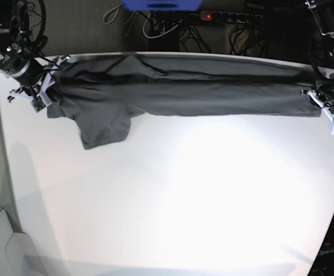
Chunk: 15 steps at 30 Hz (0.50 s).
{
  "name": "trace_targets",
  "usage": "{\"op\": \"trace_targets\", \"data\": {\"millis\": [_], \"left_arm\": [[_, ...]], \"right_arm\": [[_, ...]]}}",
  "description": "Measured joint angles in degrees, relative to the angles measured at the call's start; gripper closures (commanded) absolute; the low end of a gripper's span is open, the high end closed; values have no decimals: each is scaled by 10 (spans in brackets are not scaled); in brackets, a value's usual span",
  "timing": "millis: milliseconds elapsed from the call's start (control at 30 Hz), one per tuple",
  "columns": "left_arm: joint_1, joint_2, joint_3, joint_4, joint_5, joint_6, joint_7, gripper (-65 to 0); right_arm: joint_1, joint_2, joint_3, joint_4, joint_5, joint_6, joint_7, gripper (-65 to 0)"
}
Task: Layout the t-shirt on the table in an organized manner, then fold the t-shirt properly
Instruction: 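Hold the strip ends with both grippers and pull it taut, then release the strip end with the right gripper and regrasp it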
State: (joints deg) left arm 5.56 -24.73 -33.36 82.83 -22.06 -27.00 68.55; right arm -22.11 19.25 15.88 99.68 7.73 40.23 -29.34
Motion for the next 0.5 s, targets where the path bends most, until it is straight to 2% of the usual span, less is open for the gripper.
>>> {"op": "trace_targets", "data": {"millis": [133, 200, 500], "left_arm": [[0, 0, 0, 0, 0, 0, 0, -295], [0, 0, 0, 0, 0, 0, 0, -363], [0, 0, 0, 0, 0, 0, 0, -379]], "right_arm": [[0, 1, -2, -3, -56, 0, 0, -230], [0, -4, -2, -3, -74, 0, 0, -276], [0, -4, 21, 12, -74, 0, -2, -286]]}}
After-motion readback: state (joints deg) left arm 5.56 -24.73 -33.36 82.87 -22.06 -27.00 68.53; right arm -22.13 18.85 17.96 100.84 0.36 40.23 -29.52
